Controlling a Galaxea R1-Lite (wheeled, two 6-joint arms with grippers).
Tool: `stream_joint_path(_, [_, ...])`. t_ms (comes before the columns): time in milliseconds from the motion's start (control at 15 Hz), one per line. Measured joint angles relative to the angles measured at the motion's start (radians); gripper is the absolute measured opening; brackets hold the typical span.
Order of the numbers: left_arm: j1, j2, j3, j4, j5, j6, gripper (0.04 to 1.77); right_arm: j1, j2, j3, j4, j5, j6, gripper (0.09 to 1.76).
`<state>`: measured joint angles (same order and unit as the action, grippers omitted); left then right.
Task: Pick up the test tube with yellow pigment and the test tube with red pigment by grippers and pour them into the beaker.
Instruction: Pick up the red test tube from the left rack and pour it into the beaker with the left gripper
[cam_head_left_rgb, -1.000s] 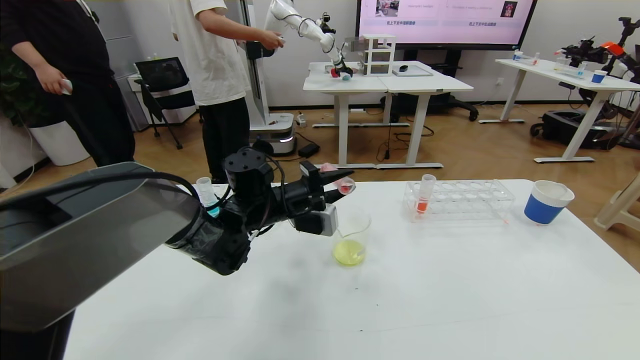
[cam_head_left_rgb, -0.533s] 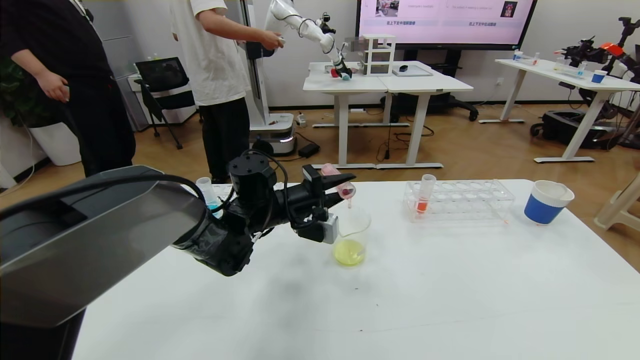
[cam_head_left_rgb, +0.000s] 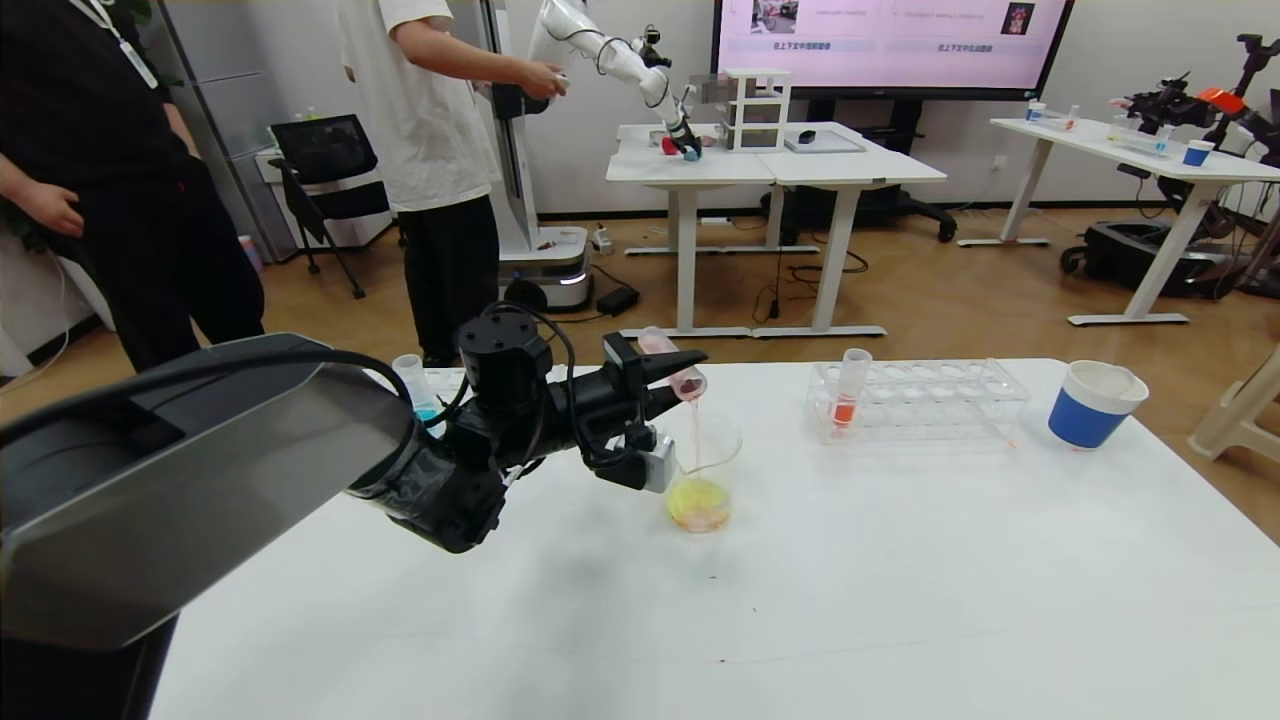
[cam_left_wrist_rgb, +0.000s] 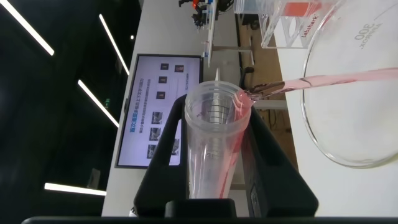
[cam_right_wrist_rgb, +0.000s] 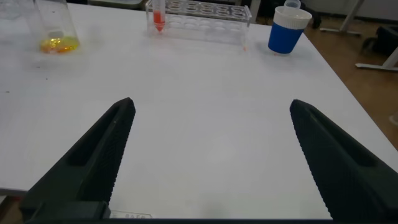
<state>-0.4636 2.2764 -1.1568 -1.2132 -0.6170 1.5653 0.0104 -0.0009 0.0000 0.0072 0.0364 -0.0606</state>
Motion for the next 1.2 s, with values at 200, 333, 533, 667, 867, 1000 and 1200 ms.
stream_joint_path(200, [0.006,0.0,-0.002,0.001,0.002,0.045,0.5,0.0,0.0,0.0,0.0,0.0,0.0,1.74])
stream_joint_path(333, [0.007,0.0,-0.002,0.001,0.002,0.069,0.5,0.0,0.0,0.0,0.0,0.0,0.0,1.74])
stream_joint_path(533, [0.006,0.0,-0.001,0.0,0.001,0.126,0.5,0.0,0.0,0.0,0.0,0.0,0.0,1.74])
stream_joint_path(667, [0.005,0.001,-0.001,0.0,0.0,0.153,0.5,0.0,0.0,0.0,0.0,0.0,0.0,1.74])
stream_joint_path(867, [0.003,0.003,0.004,-0.001,-0.002,0.17,0.5,0.0,0.0,0.0,0.0,0.0,0.0,1.74])
stream_joint_path(1000, [0.002,0.003,0.007,0.0,-0.003,0.171,0.5,0.0,0.0,0.0,0.0,0.0,0.0,1.74])
stream_joint_path(1200, [0.0,0.003,0.009,-0.003,0.001,0.139,0.5,0.0,0.0,0.0,0.0,0.0,0.0,1.74])
